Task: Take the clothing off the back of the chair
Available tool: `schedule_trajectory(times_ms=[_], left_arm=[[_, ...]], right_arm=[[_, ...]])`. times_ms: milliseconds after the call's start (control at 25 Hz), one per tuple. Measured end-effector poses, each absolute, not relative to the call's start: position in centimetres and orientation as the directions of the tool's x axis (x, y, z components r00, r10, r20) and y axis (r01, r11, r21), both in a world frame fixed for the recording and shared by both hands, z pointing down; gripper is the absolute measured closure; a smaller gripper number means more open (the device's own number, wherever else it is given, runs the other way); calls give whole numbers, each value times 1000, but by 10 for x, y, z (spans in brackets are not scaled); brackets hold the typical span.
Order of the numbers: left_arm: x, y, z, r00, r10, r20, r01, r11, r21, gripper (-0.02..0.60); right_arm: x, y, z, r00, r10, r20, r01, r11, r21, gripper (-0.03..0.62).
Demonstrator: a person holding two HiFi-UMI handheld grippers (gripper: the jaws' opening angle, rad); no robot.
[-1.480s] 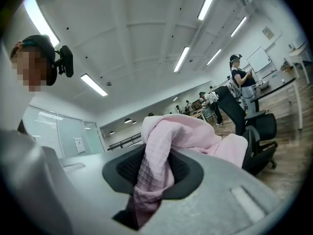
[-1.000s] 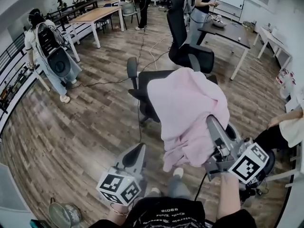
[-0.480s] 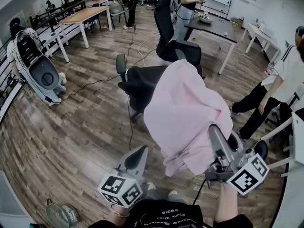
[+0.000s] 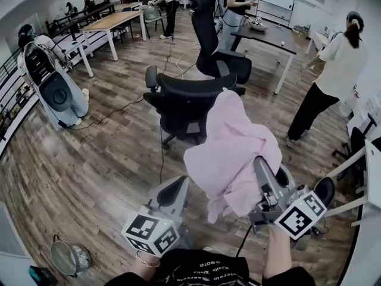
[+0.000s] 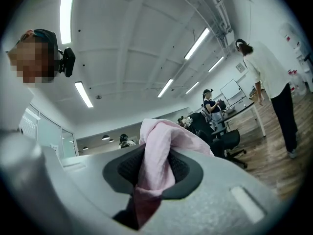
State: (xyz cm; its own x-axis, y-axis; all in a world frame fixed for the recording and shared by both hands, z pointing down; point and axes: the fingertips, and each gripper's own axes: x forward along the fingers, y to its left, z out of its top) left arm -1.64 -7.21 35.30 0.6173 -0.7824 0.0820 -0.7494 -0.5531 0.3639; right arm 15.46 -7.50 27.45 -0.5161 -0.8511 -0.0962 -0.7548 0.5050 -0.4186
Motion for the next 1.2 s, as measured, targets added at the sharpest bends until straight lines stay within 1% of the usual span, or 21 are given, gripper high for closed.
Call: schedule_trajectory(times_ms=[80, 200, 320, 440, 640, 800, 960, 1200], left_arm=[[-4, -61, 348, 617, -783, 78, -752, -557, 351, 572], [15, -40, 348, 618, -784, 62, -742, -555, 376, 572], [29, -20, 351, 625, -776, 80, -743, -561, 365, 572], [40, -3, 360, 635, -767, 90, -736, -566, 372, 572], [52, 17, 374, 648, -752, 120, -732, -571, 372, 572], [44, 21, 378, 660, -743, 115, -714, -572, 403, 572], [40, 27, 378, 695, -710, 115, -687, -608, 398, 572], [12, 42, 389, 711, -684, 164, -684, -617, 390, 572]], right_arm=[[166, -60, 282, -507, -858, -85, -761, 491, -424, 516], [183, -41, 295, -498, -866, -39, -781, 468, -414, 516], [191, -22, 309, -489, -872, -12, -788, 447, -423, 516], [201, -2, 326, -482, -876, -16, -766, 430, -477, 516], [215, 23, 356, -469, -883, -13, -694, 378, -613, 516], [196, 34, 371, -455, -891, -1, -698, 357, -621, 514], [168, 47, 384, -433, -900, 41, -740, 329, -587, 514], [121, 63, 406, -425, -898, 110, -774, 298, -558, 516]])
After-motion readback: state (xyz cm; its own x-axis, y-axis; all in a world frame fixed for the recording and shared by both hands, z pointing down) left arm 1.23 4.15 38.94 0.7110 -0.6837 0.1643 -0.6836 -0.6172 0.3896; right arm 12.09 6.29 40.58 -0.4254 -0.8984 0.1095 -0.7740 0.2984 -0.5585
